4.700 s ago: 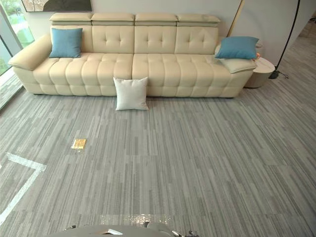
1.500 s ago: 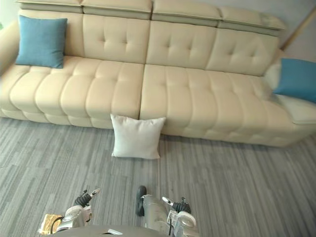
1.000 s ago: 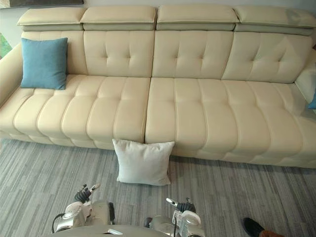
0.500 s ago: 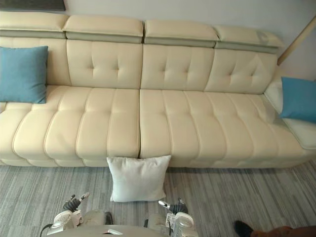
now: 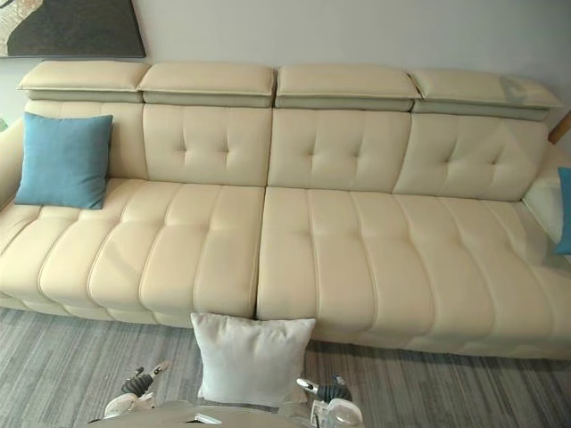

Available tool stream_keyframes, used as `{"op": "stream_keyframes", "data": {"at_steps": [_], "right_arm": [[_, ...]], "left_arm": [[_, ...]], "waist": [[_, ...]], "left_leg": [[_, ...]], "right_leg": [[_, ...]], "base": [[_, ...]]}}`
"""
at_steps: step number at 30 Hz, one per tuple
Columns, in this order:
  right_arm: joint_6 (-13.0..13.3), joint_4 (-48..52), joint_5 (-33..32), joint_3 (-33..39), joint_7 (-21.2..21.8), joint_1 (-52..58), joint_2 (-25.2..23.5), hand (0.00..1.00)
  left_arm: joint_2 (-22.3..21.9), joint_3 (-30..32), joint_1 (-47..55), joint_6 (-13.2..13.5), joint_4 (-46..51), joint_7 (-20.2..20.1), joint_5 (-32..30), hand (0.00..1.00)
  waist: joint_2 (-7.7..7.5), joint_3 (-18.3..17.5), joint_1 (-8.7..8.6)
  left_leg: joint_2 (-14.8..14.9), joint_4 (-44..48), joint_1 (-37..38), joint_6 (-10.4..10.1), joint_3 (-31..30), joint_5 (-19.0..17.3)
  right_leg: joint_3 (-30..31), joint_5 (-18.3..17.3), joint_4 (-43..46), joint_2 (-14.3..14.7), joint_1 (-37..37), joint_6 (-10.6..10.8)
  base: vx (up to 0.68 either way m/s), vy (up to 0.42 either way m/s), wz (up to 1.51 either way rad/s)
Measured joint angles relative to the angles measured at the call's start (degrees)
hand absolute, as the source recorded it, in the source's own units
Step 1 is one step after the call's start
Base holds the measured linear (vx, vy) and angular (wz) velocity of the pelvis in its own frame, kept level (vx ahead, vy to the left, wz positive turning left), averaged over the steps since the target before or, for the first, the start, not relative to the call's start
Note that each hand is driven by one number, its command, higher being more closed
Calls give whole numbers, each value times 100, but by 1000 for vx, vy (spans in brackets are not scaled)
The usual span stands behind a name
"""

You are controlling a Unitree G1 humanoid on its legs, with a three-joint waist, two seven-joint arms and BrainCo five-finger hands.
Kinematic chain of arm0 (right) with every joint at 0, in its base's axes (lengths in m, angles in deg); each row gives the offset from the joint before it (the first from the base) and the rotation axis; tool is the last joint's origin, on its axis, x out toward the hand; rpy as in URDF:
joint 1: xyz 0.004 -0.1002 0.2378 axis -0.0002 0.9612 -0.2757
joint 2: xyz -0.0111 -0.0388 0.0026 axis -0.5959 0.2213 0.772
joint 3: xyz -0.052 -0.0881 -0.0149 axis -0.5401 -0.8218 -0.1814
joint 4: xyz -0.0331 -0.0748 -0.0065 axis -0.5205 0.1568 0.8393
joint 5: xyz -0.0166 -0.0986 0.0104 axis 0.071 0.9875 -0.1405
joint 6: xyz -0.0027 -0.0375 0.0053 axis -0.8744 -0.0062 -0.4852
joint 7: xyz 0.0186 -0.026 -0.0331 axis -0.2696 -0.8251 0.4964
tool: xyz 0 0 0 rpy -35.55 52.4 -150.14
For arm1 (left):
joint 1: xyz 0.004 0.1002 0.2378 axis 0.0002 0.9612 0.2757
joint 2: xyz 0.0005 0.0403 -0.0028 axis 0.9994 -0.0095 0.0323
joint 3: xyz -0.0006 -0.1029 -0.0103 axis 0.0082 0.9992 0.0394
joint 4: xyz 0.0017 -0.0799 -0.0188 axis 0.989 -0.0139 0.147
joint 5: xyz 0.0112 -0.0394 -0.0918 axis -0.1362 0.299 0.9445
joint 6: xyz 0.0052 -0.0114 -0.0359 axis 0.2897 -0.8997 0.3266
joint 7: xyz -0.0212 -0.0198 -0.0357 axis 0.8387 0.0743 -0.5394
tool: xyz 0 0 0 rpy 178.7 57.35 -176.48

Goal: Pick up cushions and gather them together orderly.

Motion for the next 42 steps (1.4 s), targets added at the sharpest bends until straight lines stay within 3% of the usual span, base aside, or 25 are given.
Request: {"op": "stream_keyframes", "data": {"at_steps": [5,8,15,22,31,42], "right_arm": [[-4,443,-2,-25,-186,-517,110,0],[-1,836,0,-49,-300,-883,462,0],[-45,1069,172,-42,-774,-2021,906,0],[-141,1055,207,-133,-1179,-4034,1113,0],[-374,1048,213,-491,-1632,-5087,1150,0],[-379,1056,224,-526,-1670,-4639,1116,0]], "left_arm": [[68,-121,-341,6,429,230,277,0],[265,-228,-628,26,709,354,452,0],[563,-233,-1516,61,831,535,861,0],[822,-339,-3001,122,985,655,1007,0],[829,-576,-3769,173,1486,915,1159,0],[575,-565,-3600,171,1496,1090,1216,0]], "waist": [[6,645,7],[38,975,-17],[94,1486,-131],[101,2148,-130],[107,2207,-140],[107,2204,-106]], "left_leg": [[108,1131,-1267,52,-41,-267],[180,1976,-2126,84,-31,-520],[323,2692,-3961,120,-156,-402],[461,3297,-5762,92,-189,-207],[534,3633,-6646,109,-292,-199],[533,3258,-6175,22,-300,-11]], "right_leg": [[160,-146,1020,2,-1250,-81],[366,-352,1804,10,-2193,-112],[560,-182,2349,156,-3956,-227],[712,124,2903,330,-5825,-262],[685,104,3250,367,-6691,-221],[601,143,3013,366,-6257,-283]], "base": [[-195,-2,-8],[-262,-14,-19],[-202,-39,-6],[-86,-33,-9],[-23,4,1],[-8,0,2]]}}
